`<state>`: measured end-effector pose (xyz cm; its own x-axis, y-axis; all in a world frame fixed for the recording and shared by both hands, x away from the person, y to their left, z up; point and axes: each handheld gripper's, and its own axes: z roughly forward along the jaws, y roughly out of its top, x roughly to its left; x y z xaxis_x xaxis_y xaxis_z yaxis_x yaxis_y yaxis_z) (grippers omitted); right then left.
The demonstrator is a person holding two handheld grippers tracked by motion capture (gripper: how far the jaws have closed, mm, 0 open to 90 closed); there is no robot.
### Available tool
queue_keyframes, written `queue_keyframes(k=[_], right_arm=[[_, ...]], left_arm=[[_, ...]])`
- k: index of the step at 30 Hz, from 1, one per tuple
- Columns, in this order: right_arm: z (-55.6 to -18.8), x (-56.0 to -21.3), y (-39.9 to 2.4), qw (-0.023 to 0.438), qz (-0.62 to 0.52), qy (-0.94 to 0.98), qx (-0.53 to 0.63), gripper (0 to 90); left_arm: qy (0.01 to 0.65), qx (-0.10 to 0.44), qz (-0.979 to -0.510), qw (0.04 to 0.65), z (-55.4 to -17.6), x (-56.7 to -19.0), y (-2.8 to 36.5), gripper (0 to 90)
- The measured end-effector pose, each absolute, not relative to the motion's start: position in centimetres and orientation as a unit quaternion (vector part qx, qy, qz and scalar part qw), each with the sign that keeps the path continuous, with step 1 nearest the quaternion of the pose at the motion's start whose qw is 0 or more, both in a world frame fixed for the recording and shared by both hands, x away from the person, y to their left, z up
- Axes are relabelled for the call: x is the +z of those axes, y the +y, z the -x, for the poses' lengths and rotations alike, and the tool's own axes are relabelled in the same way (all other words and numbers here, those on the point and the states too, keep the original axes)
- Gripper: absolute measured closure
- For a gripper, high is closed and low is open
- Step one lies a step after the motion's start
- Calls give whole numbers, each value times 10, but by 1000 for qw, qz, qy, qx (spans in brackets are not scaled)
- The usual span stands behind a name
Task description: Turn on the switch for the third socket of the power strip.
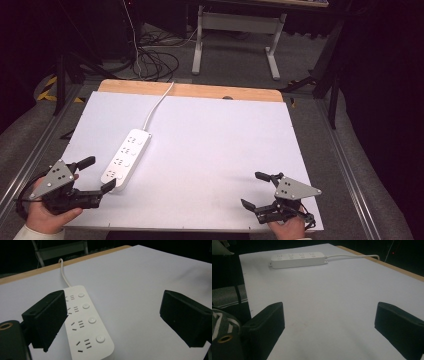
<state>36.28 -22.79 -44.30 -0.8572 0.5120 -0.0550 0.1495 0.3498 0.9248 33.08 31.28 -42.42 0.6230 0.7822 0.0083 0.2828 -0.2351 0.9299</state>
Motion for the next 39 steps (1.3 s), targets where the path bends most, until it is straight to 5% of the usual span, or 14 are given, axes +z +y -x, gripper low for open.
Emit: queue_keyframes(k=[39], right_arm=[[-367, -447, -227, 167, -218, 809, 520, 94]], left_arm=[[406, 237, -743, 476, -326, -473, 329, 77]])
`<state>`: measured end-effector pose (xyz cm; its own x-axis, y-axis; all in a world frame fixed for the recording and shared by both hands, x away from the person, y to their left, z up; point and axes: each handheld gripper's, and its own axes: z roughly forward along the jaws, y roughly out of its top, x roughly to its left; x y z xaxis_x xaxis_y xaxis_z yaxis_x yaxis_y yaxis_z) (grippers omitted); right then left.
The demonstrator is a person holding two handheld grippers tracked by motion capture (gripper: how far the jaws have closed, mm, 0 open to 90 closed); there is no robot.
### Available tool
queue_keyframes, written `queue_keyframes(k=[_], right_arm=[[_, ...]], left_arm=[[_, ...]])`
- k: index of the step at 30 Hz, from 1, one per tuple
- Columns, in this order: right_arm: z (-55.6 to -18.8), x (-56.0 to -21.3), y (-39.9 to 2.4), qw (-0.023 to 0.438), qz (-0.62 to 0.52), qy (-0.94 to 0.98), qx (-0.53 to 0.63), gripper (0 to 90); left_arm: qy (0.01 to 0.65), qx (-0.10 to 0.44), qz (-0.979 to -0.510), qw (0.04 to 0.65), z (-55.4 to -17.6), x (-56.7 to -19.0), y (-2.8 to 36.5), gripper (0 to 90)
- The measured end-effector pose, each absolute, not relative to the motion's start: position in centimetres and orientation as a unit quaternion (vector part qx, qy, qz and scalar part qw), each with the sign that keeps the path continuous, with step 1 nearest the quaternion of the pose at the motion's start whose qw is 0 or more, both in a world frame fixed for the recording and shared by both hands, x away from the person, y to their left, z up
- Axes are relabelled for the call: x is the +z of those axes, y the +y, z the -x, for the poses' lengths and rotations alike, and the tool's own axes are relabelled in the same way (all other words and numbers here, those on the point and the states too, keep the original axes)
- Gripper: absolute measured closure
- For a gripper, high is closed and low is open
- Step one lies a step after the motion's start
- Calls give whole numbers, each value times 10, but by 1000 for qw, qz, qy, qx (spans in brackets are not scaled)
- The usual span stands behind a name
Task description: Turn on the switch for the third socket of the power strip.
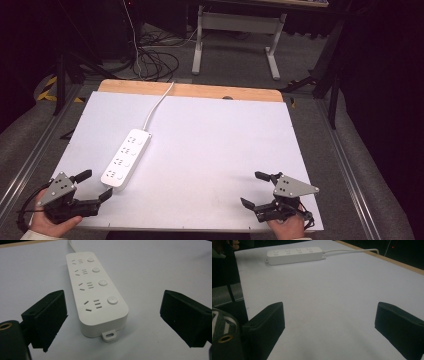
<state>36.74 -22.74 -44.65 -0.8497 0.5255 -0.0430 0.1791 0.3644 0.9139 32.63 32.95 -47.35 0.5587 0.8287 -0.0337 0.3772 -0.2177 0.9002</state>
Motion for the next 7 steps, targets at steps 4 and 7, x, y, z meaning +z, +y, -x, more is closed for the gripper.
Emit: queue_keyframes(k=[4, 7], right_arm=[[-368, -447, -227, 165, -219, 811, 517, 94], [-367, -447, -227, 166, -218, 811, 517, 94]], left_arm=[[404, 242, -744, 474, -326, -473, 330, 77], [399, 253, -745, 470, -325, -474, 329, 74]])
